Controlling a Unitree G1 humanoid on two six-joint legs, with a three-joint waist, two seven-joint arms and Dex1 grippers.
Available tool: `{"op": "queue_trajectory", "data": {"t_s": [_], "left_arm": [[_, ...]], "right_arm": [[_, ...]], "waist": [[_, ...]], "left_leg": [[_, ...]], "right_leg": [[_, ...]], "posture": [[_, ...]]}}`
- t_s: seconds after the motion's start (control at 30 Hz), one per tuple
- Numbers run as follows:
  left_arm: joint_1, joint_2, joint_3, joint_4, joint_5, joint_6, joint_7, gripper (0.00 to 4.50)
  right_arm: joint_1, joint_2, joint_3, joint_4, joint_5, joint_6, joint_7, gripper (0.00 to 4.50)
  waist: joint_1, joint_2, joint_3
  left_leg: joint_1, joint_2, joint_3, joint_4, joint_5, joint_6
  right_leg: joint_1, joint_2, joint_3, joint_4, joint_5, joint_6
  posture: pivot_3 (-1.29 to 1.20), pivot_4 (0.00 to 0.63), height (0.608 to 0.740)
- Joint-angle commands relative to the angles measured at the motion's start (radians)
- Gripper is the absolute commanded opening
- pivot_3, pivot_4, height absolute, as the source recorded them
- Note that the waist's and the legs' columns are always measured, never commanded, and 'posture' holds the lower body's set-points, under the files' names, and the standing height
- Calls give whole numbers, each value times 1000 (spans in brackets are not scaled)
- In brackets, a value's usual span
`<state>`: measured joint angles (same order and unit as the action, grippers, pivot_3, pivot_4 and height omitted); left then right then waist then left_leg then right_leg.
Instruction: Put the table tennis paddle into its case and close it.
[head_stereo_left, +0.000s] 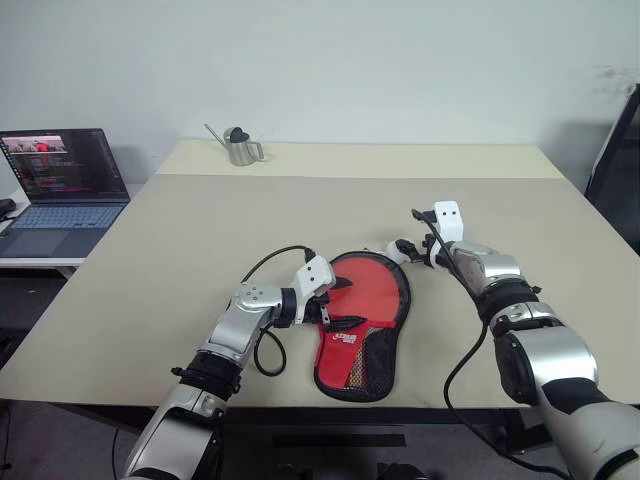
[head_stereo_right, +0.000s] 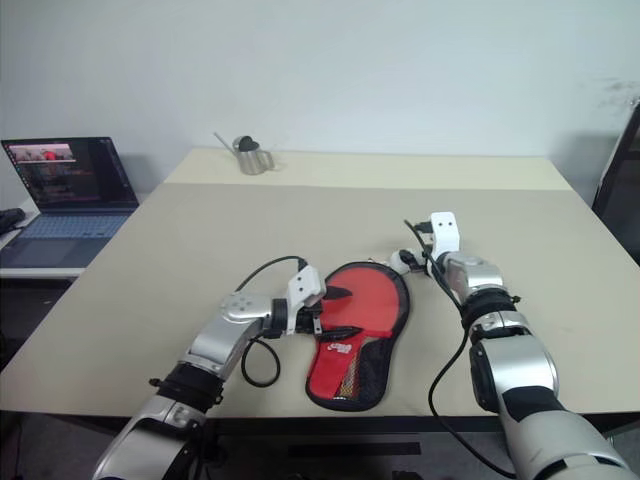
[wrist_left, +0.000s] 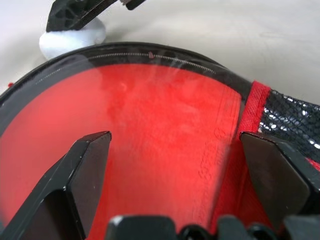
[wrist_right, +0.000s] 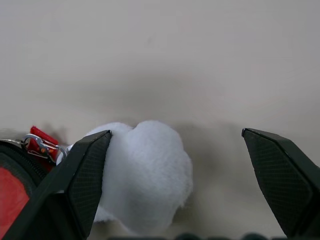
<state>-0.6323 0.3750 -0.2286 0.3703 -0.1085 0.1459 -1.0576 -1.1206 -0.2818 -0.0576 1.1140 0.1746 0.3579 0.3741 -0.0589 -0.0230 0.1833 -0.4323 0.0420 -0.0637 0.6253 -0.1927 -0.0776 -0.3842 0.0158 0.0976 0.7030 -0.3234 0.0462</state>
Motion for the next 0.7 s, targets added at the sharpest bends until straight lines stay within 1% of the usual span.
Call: {"op": "queue_trajectory", "data": {"t_s": [0.03, 0.1, 0.2, 0.33, 0.4, 0.47, 0.53, 0.57, 0.7], "left_arm": [[1, 9, 17, -45, -12, 3, 4, 4498], [-1, 8, 16, -42, -10, 1, 6, 4500], [-9, 4, 12, -31, -7, -5, 7, 4500], [-14, 0, 10, -21, -5, -10, 7, 4500], [-18, -4, 9, -10, -2, -18, 10, 4500], [-33, -16, 4, 19, 8, -40, 19, 4500], [-66, -44, -3, 79, 24, -72, 36, 4500], [-81, -57, -8, 111, 33, -90, 39, 4500], [-102, -65, -36, 209, 77, -152, 16, 4500]], "right_arm": [[-19, 17, -15, 15, -8, 6, 21, 4314], [-21, 25, -18, 13, -6, 16, 32, 3888], [-20, 35, -18, 9, -6, 27, 44, 2963], [-20, 38, -25, 11, -11, 24, 30, 1610], [-20, 37, -28, 12, -12, 21, 23, 1052], [-20, 35, -31, 7, -15, 22, 21, 594], [-18, 31, -32, -7, -16, 29, 25, 287], [-16, 28, -32, -20, -16, 36, 28, 223], [1, 17, -27, -109, -12, 83, 43, 210]], "waist": [[-1, 0, 0], [-1, 0, 0], [-1, 0, 0], [-1, 0, 0], [-1, 0, 0], [0, 0, 0], [2, 0, 0], [3, 0, 0], [0, 0, 0]], "left_leg": [[0, 0, 0, 0, 0, 0], [1, 0, 0, 1, 0, 0], [1, 0, 0, 2, 0, 0], [1, 0, 0, 2, 0, 0], [1, 0, 0, 2, 0, 0], [1, 0, -1, 2, 0, 0], [1, -1, -1, 3, 0, 0], [1, -1, -1, 3, 0, 0], [1, -1, 0, 3, 0, 0]], "right_leg": [[0, 0, 0, 1, 0, 0], [0, 0, 0, 2, 0, 0], [0, 0, 0, 4, 0, 0], [0, 0, 0, 5, 0, 0], [0, 0, 0, 5, 0, 0], [0, 0, 0, 6, 0, 0], [0, 0, 0, 6, 0, 0], [0, 0, 0, 6, 0, 0], [0, 0, 0, 6, 0, 0]], "posture": [[0, 150, 740], [0, 150, 740], [0, 150, 740], [0, 150, 740], [0, 150, 740], [0, 150, 740], [0, 150, 740], [0, 150, 740], [0, 150, 740]]}}
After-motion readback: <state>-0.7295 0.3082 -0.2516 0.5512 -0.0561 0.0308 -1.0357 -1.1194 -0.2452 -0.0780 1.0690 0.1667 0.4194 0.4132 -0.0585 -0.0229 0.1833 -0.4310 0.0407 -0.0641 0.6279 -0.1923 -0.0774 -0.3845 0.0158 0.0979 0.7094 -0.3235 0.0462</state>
